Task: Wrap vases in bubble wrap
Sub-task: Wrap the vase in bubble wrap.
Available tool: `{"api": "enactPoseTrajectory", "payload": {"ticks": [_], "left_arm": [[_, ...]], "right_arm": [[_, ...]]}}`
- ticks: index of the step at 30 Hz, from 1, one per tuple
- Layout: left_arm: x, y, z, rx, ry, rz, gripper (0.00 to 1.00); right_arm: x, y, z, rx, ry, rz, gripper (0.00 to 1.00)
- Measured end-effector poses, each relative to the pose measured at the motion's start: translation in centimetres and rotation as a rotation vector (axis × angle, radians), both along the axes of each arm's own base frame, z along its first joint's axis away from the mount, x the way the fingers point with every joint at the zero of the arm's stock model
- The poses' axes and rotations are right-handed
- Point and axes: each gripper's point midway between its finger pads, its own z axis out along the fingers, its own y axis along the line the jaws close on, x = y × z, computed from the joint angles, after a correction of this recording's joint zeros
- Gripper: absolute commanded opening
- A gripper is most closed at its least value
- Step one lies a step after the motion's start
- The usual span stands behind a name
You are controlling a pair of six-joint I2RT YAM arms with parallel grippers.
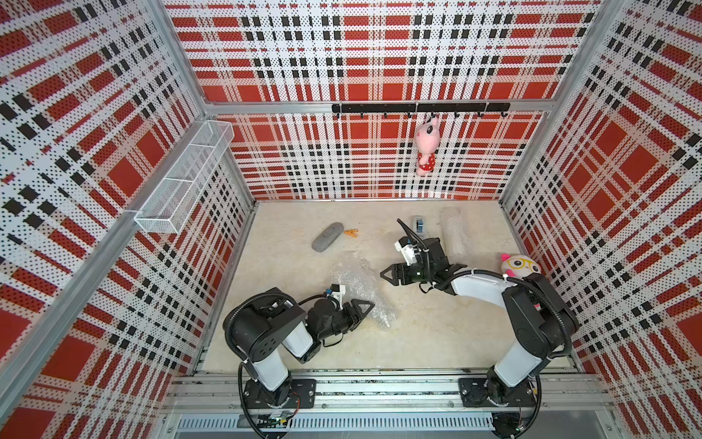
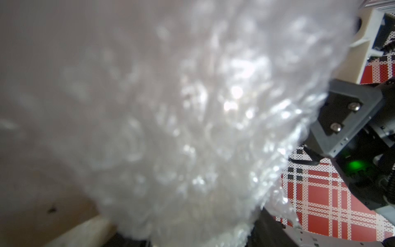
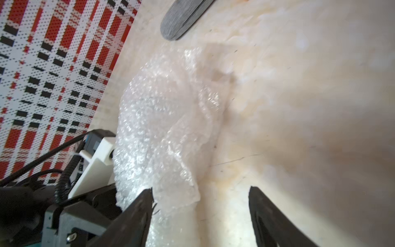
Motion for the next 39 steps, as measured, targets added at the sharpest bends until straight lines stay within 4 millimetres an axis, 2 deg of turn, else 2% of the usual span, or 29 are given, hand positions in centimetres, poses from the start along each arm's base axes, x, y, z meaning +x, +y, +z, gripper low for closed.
{"api": "enactPoseTrajectory", "payload": {"ticks": [7, 9, 11, 13, 14, 17, 20, 21, 22, 24, 27, 30, 33, 37, 39], "left_arm": [[-0.1, -0.3, 0.1, -0.004, 0.000, -0.015, 0.35], [0.0, -0.4, 0.1, -0.004, -0.001, -0.019, 0.35], [0.0, -0.5, 0.2, -0.005, -0.007, -0.025, 0.35], [0.1, -0.6, 0.2, -0.002, -0.007, -0.028, 0.35], [0.1, -0.6, 0.2, -0.001, -0.006, -0.030, 0.35], [0.0, -0.6, 0.1, 0.001, -0.005, -0.033, 0.35], [-0.1, -0.7, 0.0, 0.003, -0.003, -0.037, 0.35], [-0.1, -0.7, 0.0, 0.004, -0.003, -0.039, 0.35], [-0.1, -0.7, 0.0, 0.006, -0.002, -0.041, 0.36], [0.0, -0.8, 0.0, 0.009, -0.001, -0.045, 0.37], [0.1, -1.0, 0.0, 0.014, 0.001, -0.049, 0.39], [0.2, -1.1, 0.0, 0.019, 0.001, -0.051, 0.40], [0.2, -1.0, -0.1, 0.028, 0.001, -0.053, 0.40], [0.1, -0.9, -0.1, 0.040, 0.004, -0.056, 0.40], [0.1, -0.9, -0.2, 0.045, 0.005, -0.057, 0.40]], "right_arm": [[4.3, -3.1, 2.7, -0.059, -0.070, -0.077, 0.71], [5.8, -3.2, 3.7, -0.053, -0.090, -0.077, 0.64], [6.7, -3.0, 4.2, -0.033, -0.092, -0.059, 0.64], [6.4, -2.5, 3.7, -0.015, -0.075, -0.028, 0.69], [5.5, -2.2, 2.8, -0.009, -0.052, -0.008, 0.70], [2.0, -2.0, -1.1, 0.001, 0.049, 0.028, 0.70], [-2.1, -3.1, -5.8, -0.022, 0.175, 0.027, 0.73], [-2.8, -3.4, -6.4, -0.014, 0.191, 0.021, 0.73], [-3.1, -3.8, -6.2, 0.004, 0.186, 0.009, 0.74], [-3.0, -4.8, -5.2, 0.036, 0.158, -0.037, 0.85], [-1.9, -5.7, -3.1, 0.094, 0.101, -0.083, 0.97], [-0.4, -5.2, -1.7, 0.150, 0.072, -0.074, 1.00], [0.7, -4.1, -2.3, 0.191, 0.091, -0.039, 1.00], [0.4, -3.4, -4.9, 0.219, 0.174, -0.017, 1.00], [0.4, -3.0, -4.7, 0.237, 0.180, -0.005, 0.98]]}}
